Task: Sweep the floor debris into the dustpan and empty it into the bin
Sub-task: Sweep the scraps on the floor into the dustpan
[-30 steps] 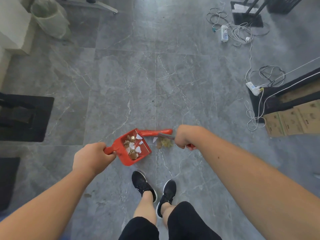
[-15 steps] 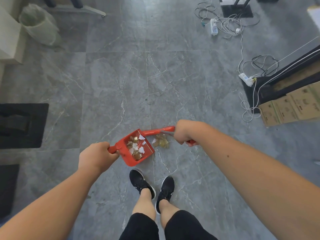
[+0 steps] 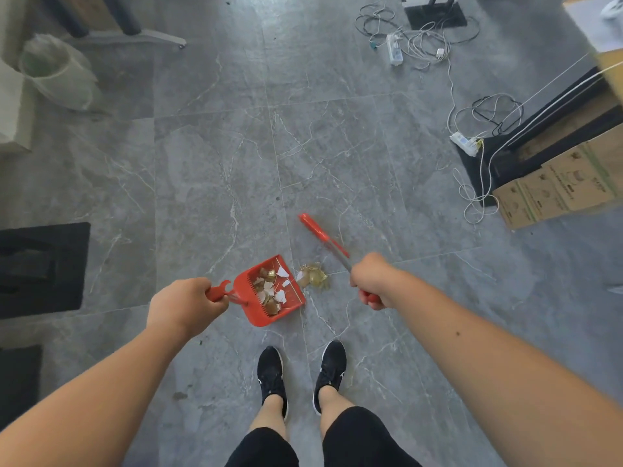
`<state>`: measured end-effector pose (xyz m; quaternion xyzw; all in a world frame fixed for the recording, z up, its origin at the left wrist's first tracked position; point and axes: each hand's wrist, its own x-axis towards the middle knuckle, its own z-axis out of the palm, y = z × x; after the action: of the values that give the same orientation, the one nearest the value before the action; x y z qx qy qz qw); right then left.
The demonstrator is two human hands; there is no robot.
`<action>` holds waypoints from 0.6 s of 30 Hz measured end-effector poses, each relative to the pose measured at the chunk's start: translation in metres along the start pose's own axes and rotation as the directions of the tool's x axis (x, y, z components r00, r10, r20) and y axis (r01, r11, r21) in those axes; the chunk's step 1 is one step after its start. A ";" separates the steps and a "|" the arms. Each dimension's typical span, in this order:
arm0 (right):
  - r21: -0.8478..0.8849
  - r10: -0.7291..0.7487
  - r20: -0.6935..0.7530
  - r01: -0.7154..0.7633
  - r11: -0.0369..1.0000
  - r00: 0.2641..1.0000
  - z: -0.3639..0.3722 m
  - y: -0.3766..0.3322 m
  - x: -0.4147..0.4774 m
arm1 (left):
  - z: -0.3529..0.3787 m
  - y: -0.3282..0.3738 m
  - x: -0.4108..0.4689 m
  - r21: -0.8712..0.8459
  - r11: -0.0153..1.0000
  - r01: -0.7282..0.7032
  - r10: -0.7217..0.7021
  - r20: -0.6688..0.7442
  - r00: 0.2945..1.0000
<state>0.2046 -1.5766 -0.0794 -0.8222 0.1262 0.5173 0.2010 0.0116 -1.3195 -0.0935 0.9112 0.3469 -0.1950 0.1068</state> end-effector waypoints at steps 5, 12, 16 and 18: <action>0.197 0.090 -0.048 -0.079 0.977 0.995 0.038 0.008 0.013 | -0.003 -0.027 0.003 -0.001 1.000 -0.009 0.009 0.002 1.000; 0.313 0.152 0.031 -0.154 0.937 0.988 0.083 0.006 0.013 | 0.014 -0.043 0.007 -0.035 0.999 0.001 0.001 0.041 0.999; 0.219 0.131 0.064 -0.142 0.965 0.989 0.103 -0.002 0.009 | 0.020 -0.046 0.010 -0.054 0.999 0.001 0.002 0.047 0.999; 0.196 0.124 0.076 -0.137 0.971 0.989 0.110 -0.009 0.006 | 0.022 -0.049 0.011 -0.057 0.998 0.001 0.002 0.050 0.999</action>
<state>0.1229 -1.5172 -0.1255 -0.7708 0.2253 0.5397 0.2524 -0.0206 -1.2841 -0.1209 0.9027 0.3490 -0.2080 0.1414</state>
